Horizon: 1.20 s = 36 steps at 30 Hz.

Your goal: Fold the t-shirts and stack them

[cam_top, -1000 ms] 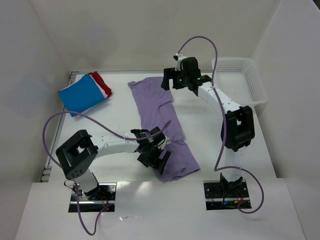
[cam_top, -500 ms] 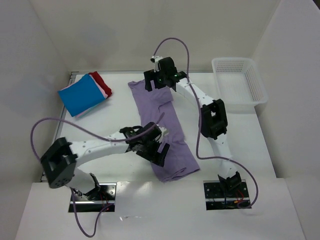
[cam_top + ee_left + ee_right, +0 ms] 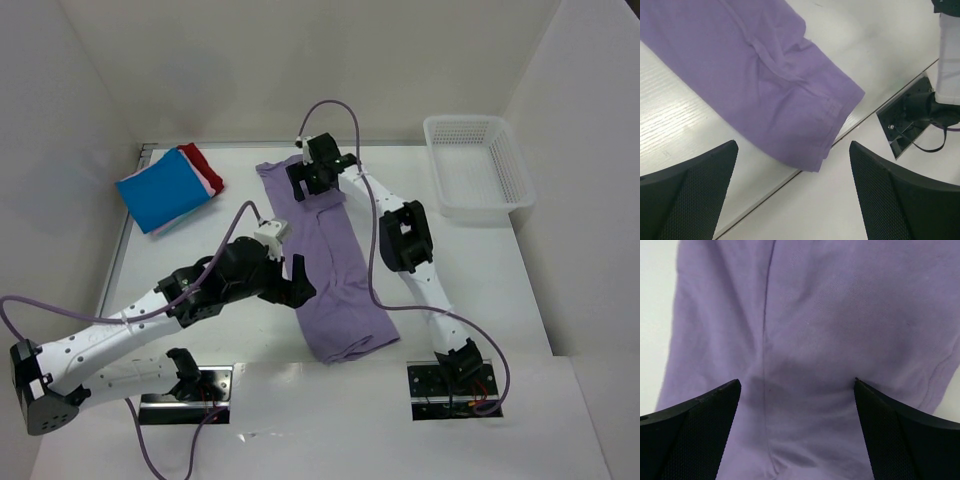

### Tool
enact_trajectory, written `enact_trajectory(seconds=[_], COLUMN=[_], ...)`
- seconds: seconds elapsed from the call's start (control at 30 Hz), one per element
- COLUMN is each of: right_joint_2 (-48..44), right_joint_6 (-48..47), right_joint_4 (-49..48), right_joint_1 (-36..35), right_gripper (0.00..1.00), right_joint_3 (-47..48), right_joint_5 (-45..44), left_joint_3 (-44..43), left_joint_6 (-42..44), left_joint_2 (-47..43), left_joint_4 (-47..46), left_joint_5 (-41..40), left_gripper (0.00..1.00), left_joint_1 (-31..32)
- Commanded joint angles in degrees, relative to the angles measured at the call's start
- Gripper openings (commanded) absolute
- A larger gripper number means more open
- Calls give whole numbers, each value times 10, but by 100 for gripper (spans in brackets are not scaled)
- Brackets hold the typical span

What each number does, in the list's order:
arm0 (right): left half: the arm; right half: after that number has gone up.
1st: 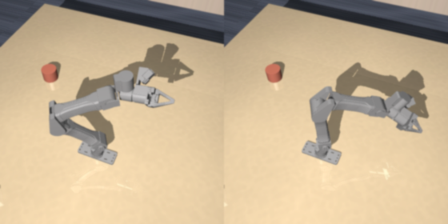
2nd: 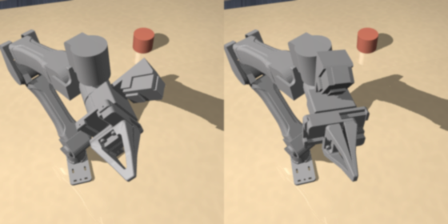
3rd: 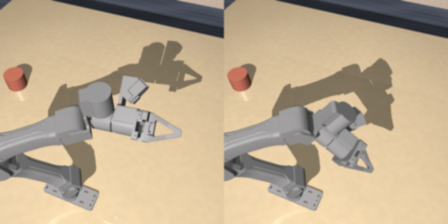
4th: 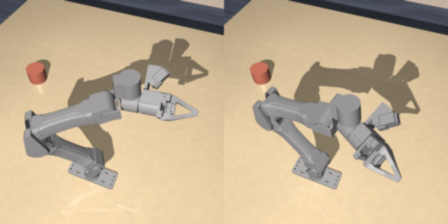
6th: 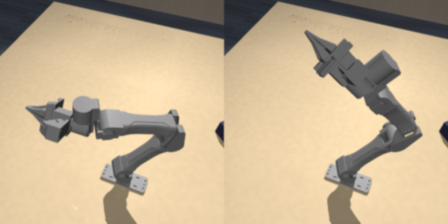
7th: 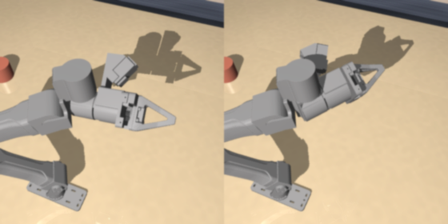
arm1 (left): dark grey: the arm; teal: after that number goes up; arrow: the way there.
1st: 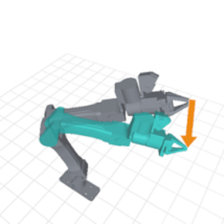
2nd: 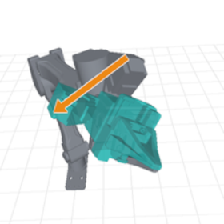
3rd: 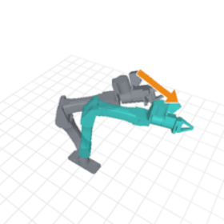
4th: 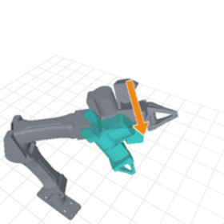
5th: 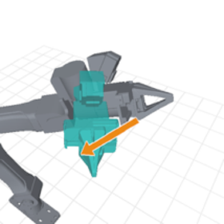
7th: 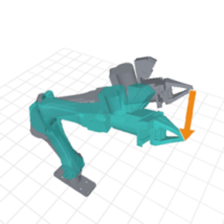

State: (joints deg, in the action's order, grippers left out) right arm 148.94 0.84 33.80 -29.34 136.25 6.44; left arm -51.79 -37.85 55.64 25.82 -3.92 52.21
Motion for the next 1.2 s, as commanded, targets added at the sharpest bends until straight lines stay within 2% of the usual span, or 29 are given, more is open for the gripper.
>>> enact_trajectory(seconds=[0.0, 0.17, 0.27, 0.43, 0.6, 0.87, 1.17], right_joint_2=[21, 56, 72, 72, 35, 18, 5], right_joint_6=[-17, -17, 15, 33, 40, 40, 40], right_joint_4=[21, 49, 70, 90, 95, 85, 68], right_joint_1=[-11, -11, -5, 45, 95, 107, 107], right_gripper=[100, 100, 100, 100, 100, 100, 100], right_joint_3=[41, 66, 81, 81, 43, 9, -10], right_joint_5=[-31, -68, -98, -117, -122, -114, -89], left_joint_3=[6, 1, -5, -24, -35, -96, -123], left_joint_6=[-6, 8, 29, 51, 69, 145, 190], left_joint_2=[-7, -2, 29, 75, 112, 266, 377], left_joint_4=[-4, -18, -24, -30, -51, -62, -105], left_joint_5=[-18, -10, 7, 17, 49, 160, 203], left_gripper=[100, 100, 100, 100, 100, 100, 100], left_joint_1=[-1, -1, -6, -6, -6, -11, -6])
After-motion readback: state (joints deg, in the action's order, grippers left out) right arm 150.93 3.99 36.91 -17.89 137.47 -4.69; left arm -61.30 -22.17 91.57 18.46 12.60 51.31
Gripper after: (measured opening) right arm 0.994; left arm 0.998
